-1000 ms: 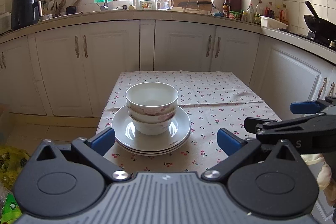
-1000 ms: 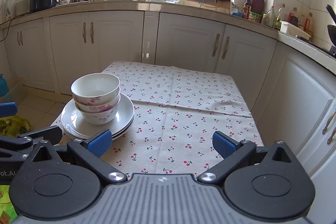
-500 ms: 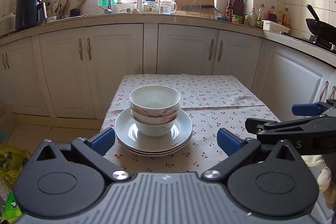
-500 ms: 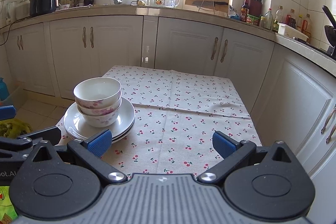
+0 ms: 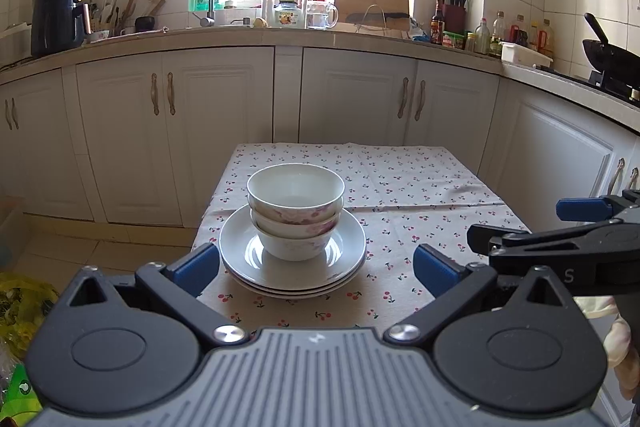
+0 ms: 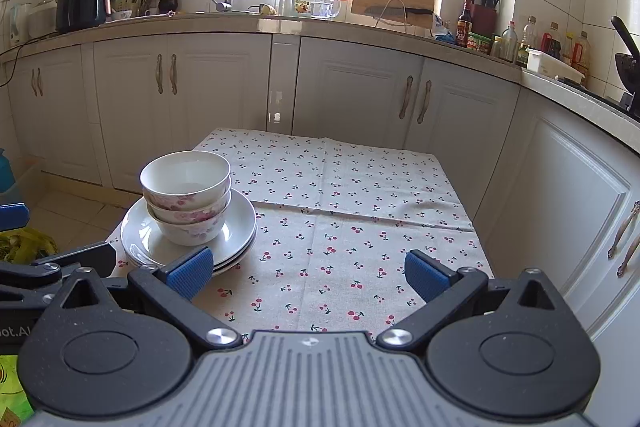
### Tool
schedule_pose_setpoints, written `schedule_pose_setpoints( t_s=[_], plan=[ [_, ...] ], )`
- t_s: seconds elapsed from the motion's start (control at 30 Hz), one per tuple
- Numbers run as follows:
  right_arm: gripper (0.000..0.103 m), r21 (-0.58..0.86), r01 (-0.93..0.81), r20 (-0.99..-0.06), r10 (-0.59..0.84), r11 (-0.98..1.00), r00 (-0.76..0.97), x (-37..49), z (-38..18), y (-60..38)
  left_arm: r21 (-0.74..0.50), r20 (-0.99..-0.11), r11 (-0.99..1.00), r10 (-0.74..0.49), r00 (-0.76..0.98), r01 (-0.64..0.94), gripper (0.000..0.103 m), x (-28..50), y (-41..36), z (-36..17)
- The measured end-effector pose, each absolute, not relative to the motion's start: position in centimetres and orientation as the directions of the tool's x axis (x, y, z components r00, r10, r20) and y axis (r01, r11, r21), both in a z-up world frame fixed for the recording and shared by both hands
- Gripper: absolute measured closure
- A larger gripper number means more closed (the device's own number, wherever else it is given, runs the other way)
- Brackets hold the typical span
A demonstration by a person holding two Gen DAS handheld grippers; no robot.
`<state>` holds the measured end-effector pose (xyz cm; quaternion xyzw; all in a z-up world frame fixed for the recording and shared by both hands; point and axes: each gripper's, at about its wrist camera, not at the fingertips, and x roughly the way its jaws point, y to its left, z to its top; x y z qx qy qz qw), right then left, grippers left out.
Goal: Organize plates and bowls
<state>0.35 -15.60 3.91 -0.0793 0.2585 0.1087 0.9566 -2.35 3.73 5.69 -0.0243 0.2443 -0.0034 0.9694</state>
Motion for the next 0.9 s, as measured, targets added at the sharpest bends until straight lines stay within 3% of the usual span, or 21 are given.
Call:
schedule_pose_setpoints(
  t_s=[0.9],
  plan=[
    [0.000,-0.113,-0.223,-0.500,0.138,0.968,0.855,0.16,4.03,-15.43,-0.049,-0.468,0.999,-0.015,0.884,-0.009,0.001,-2.49,3.52,5.71]
  ],
)
